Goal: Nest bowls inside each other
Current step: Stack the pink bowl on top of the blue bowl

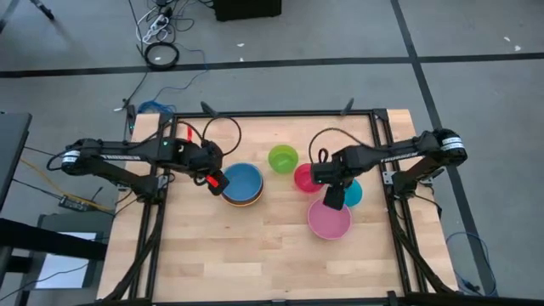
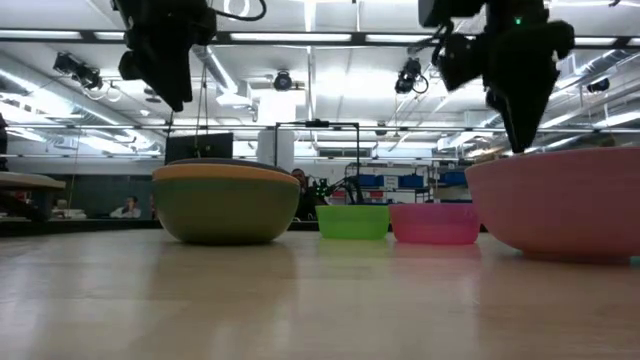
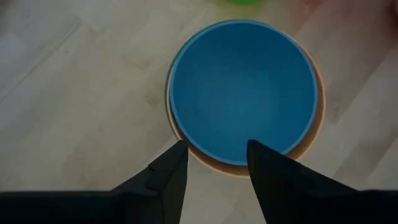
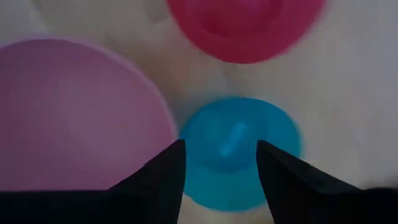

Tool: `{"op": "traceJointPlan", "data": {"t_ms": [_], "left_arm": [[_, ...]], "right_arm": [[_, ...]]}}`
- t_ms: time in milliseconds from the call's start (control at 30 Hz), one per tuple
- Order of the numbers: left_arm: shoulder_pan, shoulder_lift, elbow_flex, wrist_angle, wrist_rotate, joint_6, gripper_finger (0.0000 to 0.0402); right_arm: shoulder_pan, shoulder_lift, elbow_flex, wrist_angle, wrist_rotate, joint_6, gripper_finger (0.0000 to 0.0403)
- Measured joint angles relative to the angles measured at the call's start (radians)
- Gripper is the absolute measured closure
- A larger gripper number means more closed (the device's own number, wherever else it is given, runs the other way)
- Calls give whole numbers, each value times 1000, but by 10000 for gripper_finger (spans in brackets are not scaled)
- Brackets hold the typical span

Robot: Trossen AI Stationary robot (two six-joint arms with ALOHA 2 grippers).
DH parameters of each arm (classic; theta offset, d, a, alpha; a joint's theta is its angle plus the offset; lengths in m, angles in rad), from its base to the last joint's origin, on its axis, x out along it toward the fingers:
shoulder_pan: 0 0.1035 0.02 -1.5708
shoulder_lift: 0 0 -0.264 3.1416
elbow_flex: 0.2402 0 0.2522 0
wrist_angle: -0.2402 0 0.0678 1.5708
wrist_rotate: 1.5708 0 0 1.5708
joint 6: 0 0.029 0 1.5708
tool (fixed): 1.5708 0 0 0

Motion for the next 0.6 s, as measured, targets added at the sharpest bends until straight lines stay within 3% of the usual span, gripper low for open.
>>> {"op": "traceJointPlan", "data": {"t_ms": [267,600], "left_arm": [[-5,8,0,13,-36,3,229],[-5,7,0,14,-64,5,229]], "right_arm": [[20,0,-129,201,-91,-57,227],[20,0,-296,446,-73,-88,233]]}}
